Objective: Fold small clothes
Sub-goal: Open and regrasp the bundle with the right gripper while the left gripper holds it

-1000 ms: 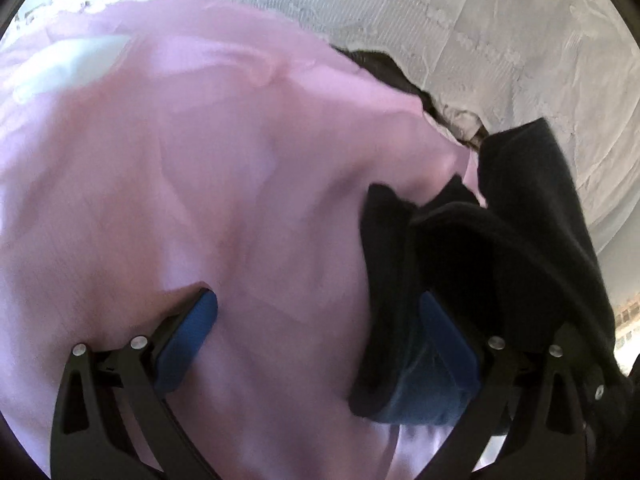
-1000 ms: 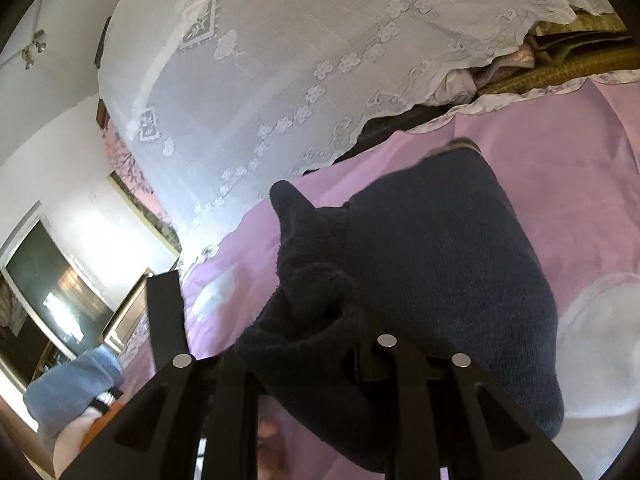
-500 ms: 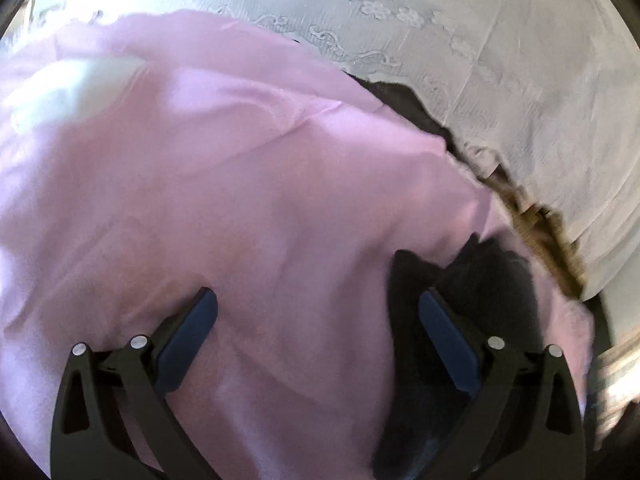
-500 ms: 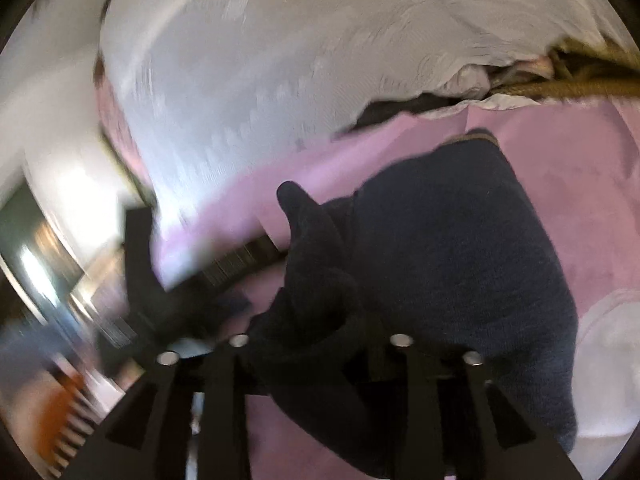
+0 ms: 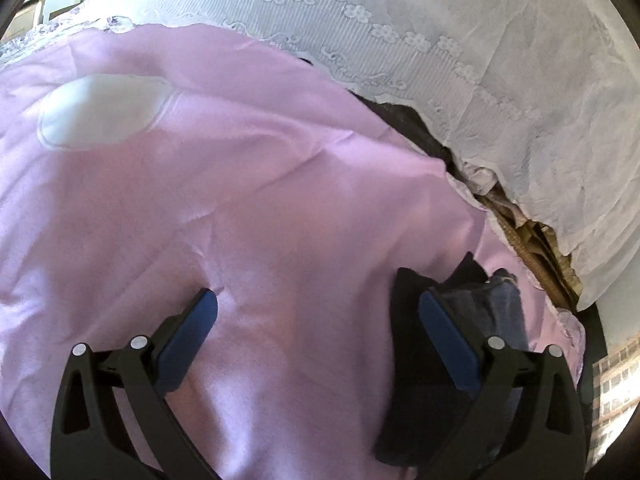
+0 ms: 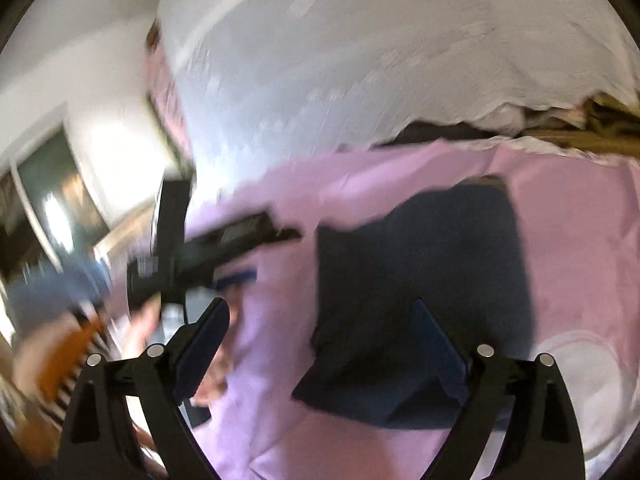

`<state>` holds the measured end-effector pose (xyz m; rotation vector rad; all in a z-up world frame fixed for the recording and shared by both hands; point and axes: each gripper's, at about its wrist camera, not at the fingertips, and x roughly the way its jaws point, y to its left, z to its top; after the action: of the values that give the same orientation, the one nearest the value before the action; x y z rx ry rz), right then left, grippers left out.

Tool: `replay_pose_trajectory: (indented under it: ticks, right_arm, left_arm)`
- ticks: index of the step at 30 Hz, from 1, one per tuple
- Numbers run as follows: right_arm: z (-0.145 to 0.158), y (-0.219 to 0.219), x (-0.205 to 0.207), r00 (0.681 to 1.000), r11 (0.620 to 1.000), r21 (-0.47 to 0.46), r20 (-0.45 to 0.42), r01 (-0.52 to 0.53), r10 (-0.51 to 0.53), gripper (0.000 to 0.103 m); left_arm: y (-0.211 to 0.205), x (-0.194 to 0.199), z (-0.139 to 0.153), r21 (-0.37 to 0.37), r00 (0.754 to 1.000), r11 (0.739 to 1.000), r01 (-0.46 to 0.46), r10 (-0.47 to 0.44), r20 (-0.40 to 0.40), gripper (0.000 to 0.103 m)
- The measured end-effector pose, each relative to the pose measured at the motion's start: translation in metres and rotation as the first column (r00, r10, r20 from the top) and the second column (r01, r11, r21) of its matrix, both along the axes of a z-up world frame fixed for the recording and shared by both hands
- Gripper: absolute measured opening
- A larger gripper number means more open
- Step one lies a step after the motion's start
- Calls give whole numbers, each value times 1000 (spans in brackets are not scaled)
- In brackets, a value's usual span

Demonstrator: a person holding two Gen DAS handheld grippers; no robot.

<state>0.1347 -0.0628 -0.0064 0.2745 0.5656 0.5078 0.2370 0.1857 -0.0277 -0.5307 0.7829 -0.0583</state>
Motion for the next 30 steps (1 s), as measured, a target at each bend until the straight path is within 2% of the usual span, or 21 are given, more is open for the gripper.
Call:
replay_pose_trajectory:
  ticks: [1, 2, 3, 4, 5, 6, 8, 10, 11, 12, 15, 16, 19, 21, 24, 28, 30]
  right_arm:
    - [2, -13, 0, 1000, 997, 71, -2, 23, -23, 83]
    - [1, -21, 1, 999, 993, 108, -12, 37, -36, 78]
    - [-2, -25, 4, 998, 991, 121, -28, 53, -50, 68]
    - [-7, -26, 8, 996, 992, 93, -48, 83, -78, 57]
    - [-13, -24, 11, 993, 993, 47, -60, 108, -105, 53]
    - [-21, -21, 15, 990, 992, 4, -72, 122, -122, 42]
    - [-37, -8, 21, 990, 988, -106, -75, 112, -120, 40]
    - [-43, 9, 20, 992, 969, -220, -46, 108, -121, 44]
    - [-44, 13, 17, 992, 967, -233, -43, 105, -118, 47]
    - [-46, 18, 18, 993, 963, -253, -50, 92, -108, 49]
    - [-48, 20, 15, 995, 960, -268, -34, 85, -98, 55]
    - [-48, 19, 13, 995, 962, -263, -35, 79, -91, 56]
    - [-41, 14, 13, 997, 975, -214, -21, 66, -73, 58]
    - [-27, 1, 11, 996, 985, -146, 12, 88, -87, 58]
    - [-3, -22, 14, 986, 986, -55, 68, 156, -152, 58]
    - [0, -46, 46, 981, 981, 6, 22, 192, -192, 58]
    - [-8, -50, 62, 980, 980, -11, -10, 200, -200, 57]
  left_arm:
    - [0, -2, 3, -3, 1000, 1000, 5, -5, 11, 99]
    - [-2, -5, 6, -2, 1000, 1000, 12, -12, 24, 99]
    - [-7, -7, 12, 9, 999, 1000, 29, -29, 40, 99]
    - [-11, -9, 15, 28, 998, 999, 45, -46, 48, 99]
    - [-18, -10, 17, 52, 997, 997, 60, -63, 53, 99]
    - [-29, -11, 19, 99, 994, 991, 88, -93, 52, 99]
    - [-48, -8, 15, 169, 989, 976, 140, -147, 29, 99]
    - [-76, 1, -4, 278, 978, 938, 208, -200, -55, 99]
    - [-86, 6, -16, 338, 977, 916, 215, -196, -88, 99]
    - [-88, 7, -23, 359, 979, 911, 205, -186, -86, 99]
    - [-71, 12, -29, 223, 978, 954, 203, -184, -100, 99]
    - [-61, 15, -32, 155, 975, 966, 208, -192, -109, 99]
    - [-45, 16, -30, 57, 979, 982, 181, -174, -105, 99]
    - [-42, 10, -18, 60, 986, 986, 157, -152, -69, 98]
    - [-38, -2, 10, 84, 991, 988, 127, -129, 25, 98]
    - [-58, 1, 23, 43, 977, 978, 206, -208, 49, 98]
    - [-75, 9, 17, 74, 969, 968, 241, -244, 29, 98]
